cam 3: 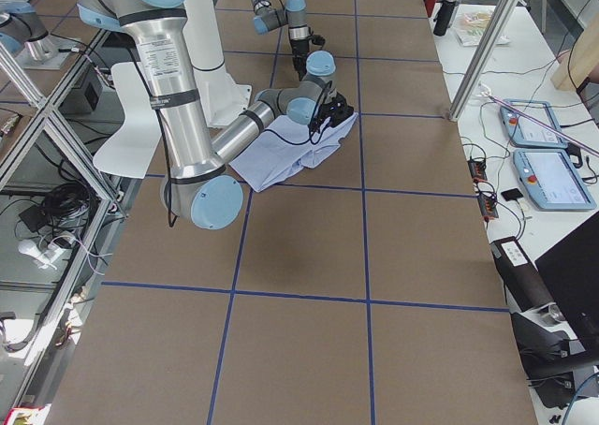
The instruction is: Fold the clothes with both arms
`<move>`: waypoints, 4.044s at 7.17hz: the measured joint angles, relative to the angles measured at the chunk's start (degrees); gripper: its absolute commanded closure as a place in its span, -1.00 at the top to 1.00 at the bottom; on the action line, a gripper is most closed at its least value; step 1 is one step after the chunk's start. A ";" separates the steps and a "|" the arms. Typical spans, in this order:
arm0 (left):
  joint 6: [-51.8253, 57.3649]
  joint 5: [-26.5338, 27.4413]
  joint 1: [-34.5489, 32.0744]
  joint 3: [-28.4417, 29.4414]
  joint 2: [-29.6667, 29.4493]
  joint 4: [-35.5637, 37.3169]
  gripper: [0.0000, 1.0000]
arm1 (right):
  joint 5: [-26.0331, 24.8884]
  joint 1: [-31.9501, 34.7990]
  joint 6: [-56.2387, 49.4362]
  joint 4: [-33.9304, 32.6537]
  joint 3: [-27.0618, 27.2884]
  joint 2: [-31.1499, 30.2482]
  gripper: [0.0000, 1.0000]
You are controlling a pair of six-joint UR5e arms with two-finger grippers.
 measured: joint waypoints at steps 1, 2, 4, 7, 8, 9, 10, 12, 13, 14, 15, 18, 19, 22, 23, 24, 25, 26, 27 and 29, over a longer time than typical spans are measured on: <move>-0.02 0.01 0.40 0.36 -0.38 0.15 0.21 | -0.15 0.16 -0.30 0.00 -0.54 0.25 1.00; -0.02 0.01 0.60 0.67 -0.46 0.20 0.13 | -0.22 0.20 -0.40 0.00 -0.91 0.36 1.00; -0.05 0.02 0.73 0.88 -0.55 0.29 -0.11 | -0.24 0.19 -0.45 0.00 -1.38 0.44 1.00; -0.12 0.07 0.76 0.93 -0.65 0.48 -0.12 | 0.10 0.25 -0.38 -0.02 -1.34 0.47 1.00; -0.12 0.20 0.76 0.92 -0.66 0.49 -0.18 | 0.14 0.29 -0.37 -0.06 -1.32 0.46 1.00; -0.12 0.41 0.76 0.89 -0.64 0.52 -0.35 | 0.15 0.30 -0.37 -0.14 -1.34 0.44 1.00; -0.36 0.57 0.77 0.84 -0.60 0.55 -0.58 | 0.18 0.30 -0.37 -0.51 -1.38 0.45 1.00; -1.91 0.70 0.75 0.67 -0.42 0.58 -1.00 | 0.24 0.34 -0.37 -1.37 -1.43 0.41 1.00; -2.28 0.71 0.64 0.42 -0.33 0.58 -1.00 | 0.25 0.35 -0.37 -1.63 -1.51 0.39 1.00; -2.42 0.72 0.47 0.11 -0.27 0.58 -1.00 | 0.25 0.34 -0.37 -1.98 -1.52 0.40 1.00; -2.44 0.72 0.25 -0.01 -0.27 0.59 -1.00 | 0.25 0.35 -0.37 -2.29 -1.52 0.41 1.00; -2.02 0.62 -0.65 -0.10 -0.43 2.03 0.17 | 0.31 0.55 -0.37 -2.54 -1.37 0.38 1.00; -1.91 0.58 -0.81 -0.14 -0.60 3.47 0.30 | 0.31 0.58 -0.37 -2.54 -1.36 0.38 1.00; -1.73 0.44 -1.08 0.11 -1.22 5.77 0.28 | 0.33 0.67 -0.37 -2.63 -1.47 0.28 1.00; -1.78 0.40 -1.07 0.29 -1.89 6.75 0.26 | 0.33 0.68 -0.37 -2.85 -1.47 0.28 1.00; -1.84 0.38 -1.03 0.36 -2.60 8.05 0.23 | 0.34 0.70 -0.37 -3.24 -1.40 0.33 1.00; -1.86 0.37 -1.00 0.44 -2.95 8.63 0.22 | 0.34 0.70 -0.37 -3.46 -1.38 0.36 1.00; -1.87 0.37 -1.00 0.49 -3.09 8.88 0.22 | 0.34 0.70 -0.37 -3.55 -1.38 0.37 1.00; -1.87 0.37 -1.00 0.48 -3.09 8.97 0.22 | 0.34 0.70 -0.37 -3.58 -1.38 0.40 1.00; -2.05 0.37 -0.90 0.48 -2.92 9.31 0.22 | 0.34 0.70 -0.35 -3.60 -1.32 0.45 1.00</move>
